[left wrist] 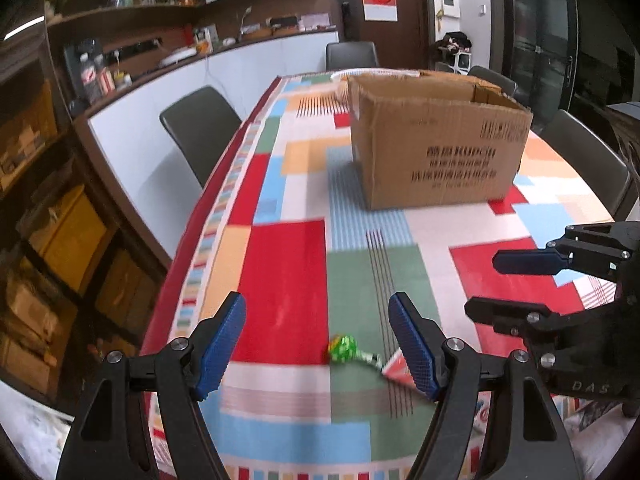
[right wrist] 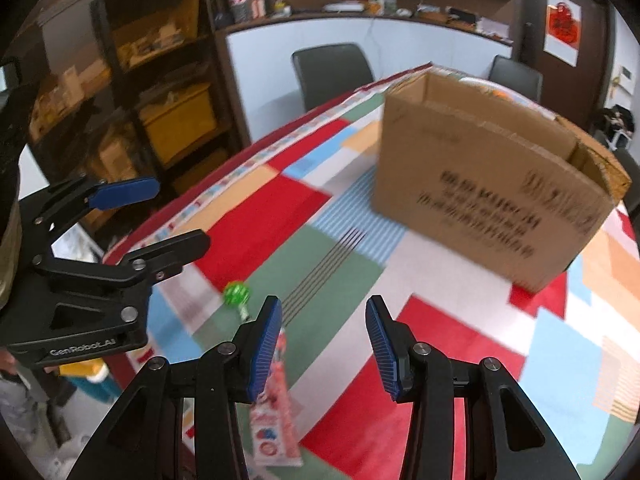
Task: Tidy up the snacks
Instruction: 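Withdraw both grippers toward the green lollipop and pink candy stick, then grasp the pink Lotso candy stick with the right gripper while the left grasps the green lollipop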
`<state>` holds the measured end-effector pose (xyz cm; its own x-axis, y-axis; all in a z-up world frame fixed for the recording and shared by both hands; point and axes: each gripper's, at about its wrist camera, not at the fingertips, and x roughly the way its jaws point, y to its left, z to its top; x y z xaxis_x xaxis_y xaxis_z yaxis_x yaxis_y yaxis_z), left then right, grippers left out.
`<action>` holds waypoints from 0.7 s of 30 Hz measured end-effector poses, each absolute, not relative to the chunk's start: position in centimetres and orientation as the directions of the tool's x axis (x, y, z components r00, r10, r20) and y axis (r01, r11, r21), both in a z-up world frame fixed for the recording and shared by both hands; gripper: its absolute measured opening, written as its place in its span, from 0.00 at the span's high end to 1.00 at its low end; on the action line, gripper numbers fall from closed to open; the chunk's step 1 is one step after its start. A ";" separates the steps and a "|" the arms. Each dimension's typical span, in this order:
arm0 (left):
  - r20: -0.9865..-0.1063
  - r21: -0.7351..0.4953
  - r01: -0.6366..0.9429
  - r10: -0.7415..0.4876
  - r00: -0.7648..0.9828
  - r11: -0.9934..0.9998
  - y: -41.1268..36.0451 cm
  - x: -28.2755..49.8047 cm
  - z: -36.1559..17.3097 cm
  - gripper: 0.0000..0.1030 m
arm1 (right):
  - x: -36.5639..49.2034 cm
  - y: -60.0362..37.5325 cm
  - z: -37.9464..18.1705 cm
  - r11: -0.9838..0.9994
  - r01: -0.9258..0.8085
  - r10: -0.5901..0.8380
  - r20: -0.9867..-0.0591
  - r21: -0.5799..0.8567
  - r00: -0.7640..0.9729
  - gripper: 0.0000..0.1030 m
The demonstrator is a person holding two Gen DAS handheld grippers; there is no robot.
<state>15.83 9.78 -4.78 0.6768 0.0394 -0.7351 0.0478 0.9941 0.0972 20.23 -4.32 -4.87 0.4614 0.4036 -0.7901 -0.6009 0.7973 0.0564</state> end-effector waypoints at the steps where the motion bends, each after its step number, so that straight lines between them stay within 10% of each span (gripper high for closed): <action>1: -0.741 0.092 0.047 0.037 0.670 0.995 10.0 15.6 -5.2 0.29 | 19.9 -4.1 -5.2 0.792 -0.607 0.406 -0.796 0.061 0.449 0.56; 21: -0.799 -0.017 0.106 -0.077 0.597 0.994 11.9 15.7 -11.2 0.30 | 18.0 -0.9 -10.6 0.771 -0.630 0.327 -0.906 0.092 0.269 0.56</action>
<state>15.70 11.88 -11.23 0.5966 -0.0773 -0.7988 0.1062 0.9942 -0.0168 17.97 -0.92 -10.64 0.2691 0.3271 -0.9059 -0.6296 0.7715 0.0915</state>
